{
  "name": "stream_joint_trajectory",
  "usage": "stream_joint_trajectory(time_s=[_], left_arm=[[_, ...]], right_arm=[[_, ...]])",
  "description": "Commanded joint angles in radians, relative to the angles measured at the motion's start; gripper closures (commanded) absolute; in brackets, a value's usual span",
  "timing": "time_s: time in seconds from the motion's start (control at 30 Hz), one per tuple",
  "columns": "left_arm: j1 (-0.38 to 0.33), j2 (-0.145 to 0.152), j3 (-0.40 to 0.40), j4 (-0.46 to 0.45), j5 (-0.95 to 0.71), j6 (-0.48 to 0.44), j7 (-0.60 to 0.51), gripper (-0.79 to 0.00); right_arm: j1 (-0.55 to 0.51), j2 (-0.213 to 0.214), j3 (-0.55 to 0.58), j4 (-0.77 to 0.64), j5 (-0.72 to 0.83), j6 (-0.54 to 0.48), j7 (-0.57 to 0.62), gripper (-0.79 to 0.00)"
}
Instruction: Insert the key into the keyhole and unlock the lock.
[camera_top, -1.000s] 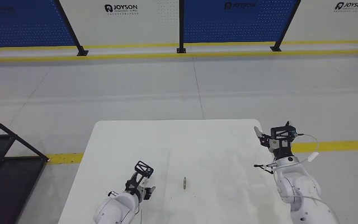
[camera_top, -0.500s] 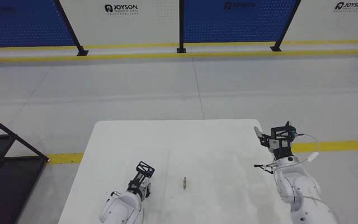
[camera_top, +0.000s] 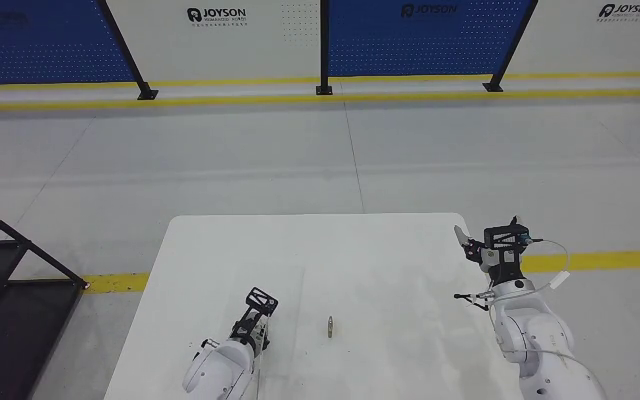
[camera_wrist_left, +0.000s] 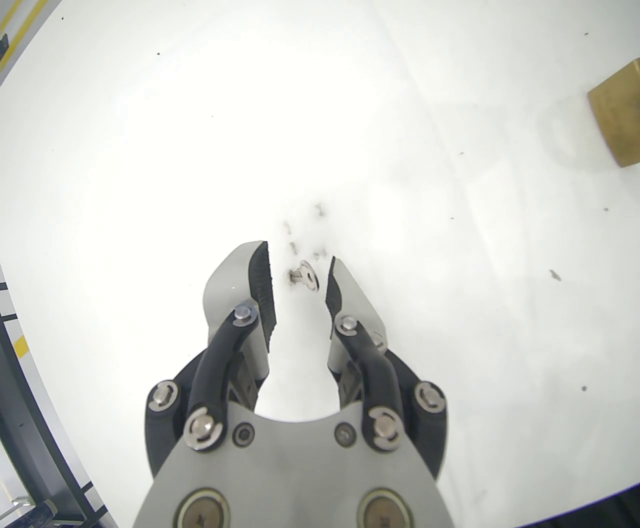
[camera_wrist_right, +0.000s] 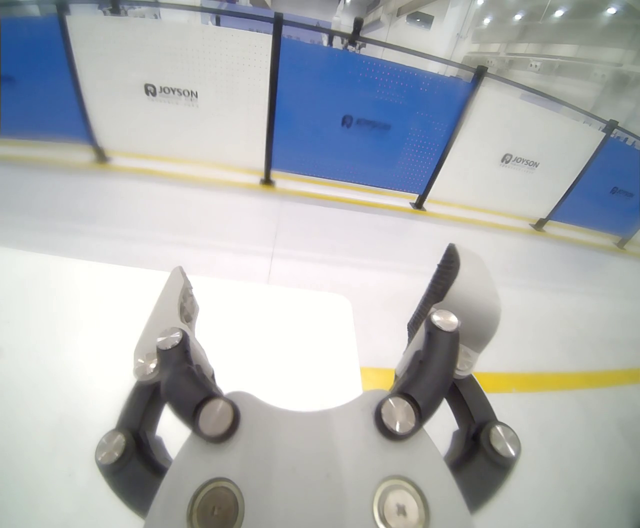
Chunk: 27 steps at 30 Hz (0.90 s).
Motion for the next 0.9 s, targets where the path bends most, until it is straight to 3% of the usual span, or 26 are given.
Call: stream_joint_trajectory(time_s=[0.0, 0.23, 0.43, 0.5, 0.87], left_arm=[[-0.004, -0.001, 0.002, 0.005, -0.002, 0.002, -0.001, -0.237], [-0.007, -0.003, 0.003, 0.005, 0.004, 0.004, 0.002, -0.185], [-0.004, -0.003, -0.004, 0.003, 0.004, 0.005, 0.004, -0.092], [-0.004, -0.004, -0.005, 0.004, 0.002, 0.004, 0.004, -0.006], [0.013, -0.003, -0.027, -0.022, -0.027, -0.002, 0.017, 0.0]], right_arm=[[0.0, 0.0, 0.0, 0.0, 0.0, 0.0, 0.0, -0.785], [0.0, 0.0, 0.0, 0.0, 0.0, 0.0, 0.0, -0.785], [0.0, 0.0, 0.0, 0.0, 0.0, 0.0, 0.0, -0.785], [0.0, 0.0, 0.0, 0.0, 0.0, 0.0, 0.0, -0.785], [0.0, 0.0, 0.0, 0.0, 0.0, 0.0, 0.0, -0.785]])
